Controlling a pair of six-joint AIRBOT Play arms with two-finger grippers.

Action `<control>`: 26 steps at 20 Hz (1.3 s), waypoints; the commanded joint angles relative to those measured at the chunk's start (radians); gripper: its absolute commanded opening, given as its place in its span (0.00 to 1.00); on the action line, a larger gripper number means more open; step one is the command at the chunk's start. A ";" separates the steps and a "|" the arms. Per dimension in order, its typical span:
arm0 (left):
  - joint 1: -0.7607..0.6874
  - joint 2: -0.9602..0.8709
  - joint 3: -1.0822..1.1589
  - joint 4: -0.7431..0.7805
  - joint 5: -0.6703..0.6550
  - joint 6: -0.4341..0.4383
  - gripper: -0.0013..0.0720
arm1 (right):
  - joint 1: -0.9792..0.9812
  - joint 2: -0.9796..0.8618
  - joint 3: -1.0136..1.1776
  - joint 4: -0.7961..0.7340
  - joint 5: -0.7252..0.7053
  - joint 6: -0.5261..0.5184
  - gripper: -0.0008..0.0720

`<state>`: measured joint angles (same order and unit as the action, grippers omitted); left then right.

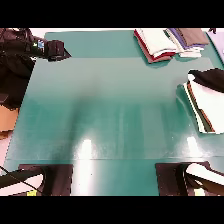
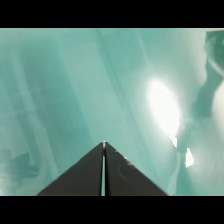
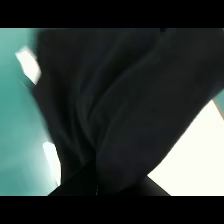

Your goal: Fold the shirts.

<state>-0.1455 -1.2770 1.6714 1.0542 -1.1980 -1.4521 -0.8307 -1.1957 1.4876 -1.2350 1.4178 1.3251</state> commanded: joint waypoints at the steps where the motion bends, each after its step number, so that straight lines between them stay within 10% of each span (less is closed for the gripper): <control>1: 0.000 -0.001 0.000 0.000 -0.015 0.021 0.05 | -0.086 0.113 -0.204 -0.101 0.020 0.000 0.09; 6: 0.000 -0.001 0.000 0.000 -0.026 0.021 0.05 | -0.201 0.175 -0.334 -0.105 0.012 0.001 0.75; 12: 0.000 -0.001 0.000 -0.001 -0.017 0.021 0.05 | -0.176 0.175 -0.179 0.135 0.012 0.038 0.78; 21: 0.000 -0.001 0.000 0.000 0.013 0.020 0.05 | 0.569 0.174 -0.089 0.316 -0.087 0.036 0.77; 22: 0.000 -0.001 0.000 0.000 0.013 0.020 0.05 | 0.635 0.174 -0.089 0.316 -0.114 0.035 0.75; 26: 0.000 -0.001 0.000 0.000 0.013 0.020 0.05 | 0.832 0.174 -0.089 0.316 -0.178 0.005 0.05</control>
<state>-0.1455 -1.2770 1.6714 1.0542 -1.1892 -1.4319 -0.1482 -1.0218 1.3960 -0.9260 1.2961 1.3590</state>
